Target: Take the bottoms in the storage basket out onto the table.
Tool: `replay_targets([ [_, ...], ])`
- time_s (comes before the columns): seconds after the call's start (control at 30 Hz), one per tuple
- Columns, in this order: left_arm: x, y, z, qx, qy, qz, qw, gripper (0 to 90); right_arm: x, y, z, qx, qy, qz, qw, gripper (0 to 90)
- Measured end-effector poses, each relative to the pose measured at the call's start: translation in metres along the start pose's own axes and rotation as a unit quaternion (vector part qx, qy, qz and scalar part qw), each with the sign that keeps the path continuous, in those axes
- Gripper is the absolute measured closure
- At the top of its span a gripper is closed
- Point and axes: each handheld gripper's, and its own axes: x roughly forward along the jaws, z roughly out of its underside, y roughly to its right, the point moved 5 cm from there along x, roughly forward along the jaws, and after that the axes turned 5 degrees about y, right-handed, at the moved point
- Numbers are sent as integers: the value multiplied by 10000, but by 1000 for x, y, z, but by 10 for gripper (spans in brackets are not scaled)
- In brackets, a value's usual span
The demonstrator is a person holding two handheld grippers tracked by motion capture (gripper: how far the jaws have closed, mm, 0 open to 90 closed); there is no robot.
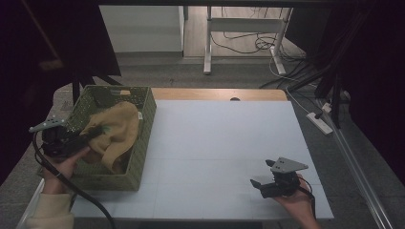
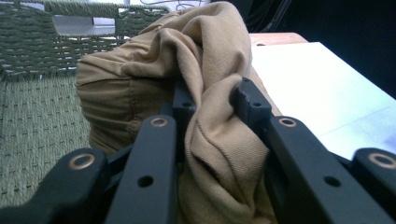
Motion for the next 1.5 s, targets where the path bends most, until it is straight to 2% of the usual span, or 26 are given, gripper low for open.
replay_targets([
  [0.3, -3, 2, -3, -15, 92, 55, 9999, 725, 0, 0, 0, 4, -3, 5, 10000, 80],
  [0.77, -10, 12, -11, 47, 397, 153, 9991, 725, 1, 0, 1, -17, -25, 15, 10000, 80],
  [1.5, -20, 33, -22, 131, 776, 409, 9961, 725, 1, 0, 1, -20, -31, 19, 10000, 80],
])
